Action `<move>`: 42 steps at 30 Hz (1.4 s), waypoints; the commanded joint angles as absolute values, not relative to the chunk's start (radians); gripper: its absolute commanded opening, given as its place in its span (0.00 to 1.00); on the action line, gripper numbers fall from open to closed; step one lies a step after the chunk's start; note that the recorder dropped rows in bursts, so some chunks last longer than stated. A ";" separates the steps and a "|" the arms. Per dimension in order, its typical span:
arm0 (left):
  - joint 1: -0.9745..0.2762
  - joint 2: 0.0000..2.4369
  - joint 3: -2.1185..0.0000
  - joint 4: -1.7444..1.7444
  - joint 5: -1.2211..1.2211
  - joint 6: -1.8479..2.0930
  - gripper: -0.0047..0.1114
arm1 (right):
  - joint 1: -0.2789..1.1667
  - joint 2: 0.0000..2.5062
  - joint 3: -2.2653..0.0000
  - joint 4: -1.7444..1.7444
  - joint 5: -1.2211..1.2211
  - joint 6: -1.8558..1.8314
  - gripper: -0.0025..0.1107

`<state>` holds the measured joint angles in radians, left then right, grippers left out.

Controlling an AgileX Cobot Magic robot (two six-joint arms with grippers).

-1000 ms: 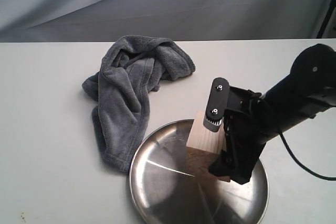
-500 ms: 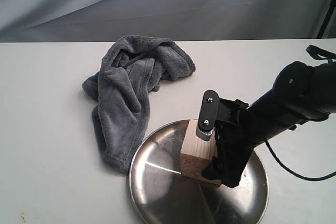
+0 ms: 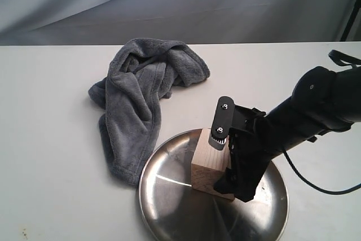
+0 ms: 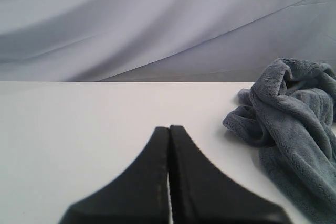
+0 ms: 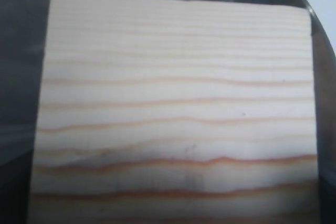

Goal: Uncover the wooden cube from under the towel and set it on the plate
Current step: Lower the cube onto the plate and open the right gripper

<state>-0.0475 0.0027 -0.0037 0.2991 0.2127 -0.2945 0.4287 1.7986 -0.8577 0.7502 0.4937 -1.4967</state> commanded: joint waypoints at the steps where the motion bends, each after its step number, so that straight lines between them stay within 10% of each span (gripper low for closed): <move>1: -0.044 0.000 0.000 0.302 0.207 -0.294 0.04 | 0.432 1.796 -0.858 0.768 0.508 -1.489 0.02; 7: -0.044 0.000 0.000 0.302 0.207 -0.294 0.04 | 0.432 1.796 -0.858 0.768 0.508 -1.461 0.09; 19: -0.044 0.000 0.000 0.302 0.207 -0.294 0.04 | 0.432 1.796 -0.858 0.749 0.564 -1.428 0.75; 42: -0.044 0.000 0.000 0.302 0.207 -0.294 0.04 | 0.432 1.624 -0.864 0.771 0.513 -1.354 0.88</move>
<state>-0.0475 0.0027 -0.0037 0.2991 0.2127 -0.2945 0.4287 1.6556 -0.8577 0.7584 0.5288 -1.3603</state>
